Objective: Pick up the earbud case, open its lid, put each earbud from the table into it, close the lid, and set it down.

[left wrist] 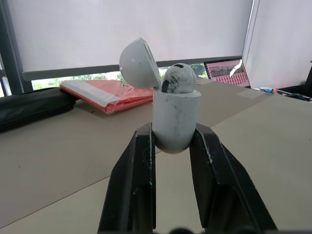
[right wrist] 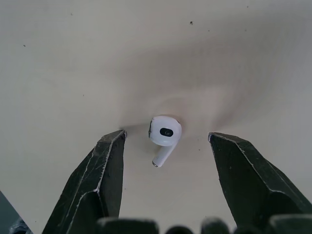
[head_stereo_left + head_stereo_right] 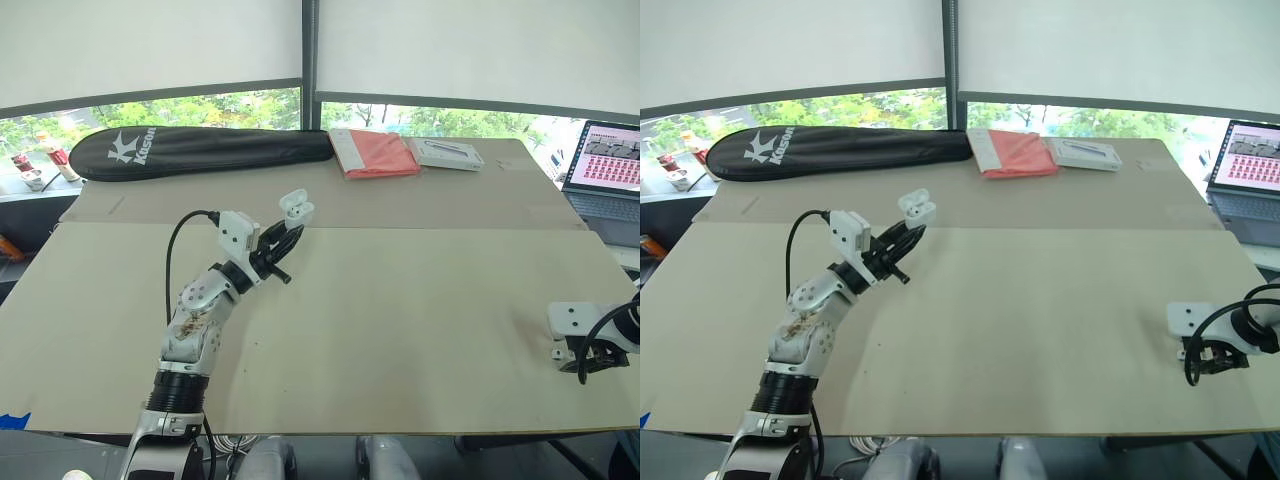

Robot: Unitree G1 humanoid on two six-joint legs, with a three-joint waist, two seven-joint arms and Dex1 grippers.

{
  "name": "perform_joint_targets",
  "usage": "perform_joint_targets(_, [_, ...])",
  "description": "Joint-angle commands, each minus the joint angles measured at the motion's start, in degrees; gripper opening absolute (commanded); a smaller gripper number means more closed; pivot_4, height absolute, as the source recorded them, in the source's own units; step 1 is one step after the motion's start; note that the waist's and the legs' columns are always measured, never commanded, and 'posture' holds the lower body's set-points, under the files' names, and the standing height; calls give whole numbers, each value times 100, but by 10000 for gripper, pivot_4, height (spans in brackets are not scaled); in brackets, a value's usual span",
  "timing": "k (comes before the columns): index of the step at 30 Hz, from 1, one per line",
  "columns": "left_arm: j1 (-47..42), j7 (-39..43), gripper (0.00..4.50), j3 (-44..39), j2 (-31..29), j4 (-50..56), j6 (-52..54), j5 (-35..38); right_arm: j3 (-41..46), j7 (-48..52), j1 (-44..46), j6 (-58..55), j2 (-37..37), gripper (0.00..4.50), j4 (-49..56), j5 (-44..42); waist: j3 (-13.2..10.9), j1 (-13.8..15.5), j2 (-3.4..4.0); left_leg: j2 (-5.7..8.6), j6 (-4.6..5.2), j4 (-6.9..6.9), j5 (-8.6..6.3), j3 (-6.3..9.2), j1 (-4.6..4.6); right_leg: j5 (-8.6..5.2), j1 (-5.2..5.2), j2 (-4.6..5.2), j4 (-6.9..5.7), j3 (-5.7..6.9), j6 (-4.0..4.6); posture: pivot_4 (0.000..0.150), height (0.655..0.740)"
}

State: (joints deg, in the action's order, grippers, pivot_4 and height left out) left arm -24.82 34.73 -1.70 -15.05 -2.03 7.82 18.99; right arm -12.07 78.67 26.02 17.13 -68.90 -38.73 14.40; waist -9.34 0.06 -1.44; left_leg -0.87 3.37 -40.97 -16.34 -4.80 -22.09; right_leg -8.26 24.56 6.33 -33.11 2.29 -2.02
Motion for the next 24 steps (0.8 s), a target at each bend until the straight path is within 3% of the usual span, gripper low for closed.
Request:
perform_joint_targets(1, [-58, 4, 4982, -17, -26, 252, -103, 1, 68, -17, 19, -12, 96, 22435, 95, -132, 0, -13, 0, 0, 0, -1, 0, 0, 0, 0, 0, 0, 0, 0, 0, 1500, 7400])
perform_joint_targets(24, [4, -49, 4982, -20, -39, 337, -77, 12, 104, 100, 108, -151, 214, 22435, 171, -151, 0, -68, 0, -4, -1, 5, 0, 0, 4, 0, -1, -1, 0, -1, 0, 1500, 7400])
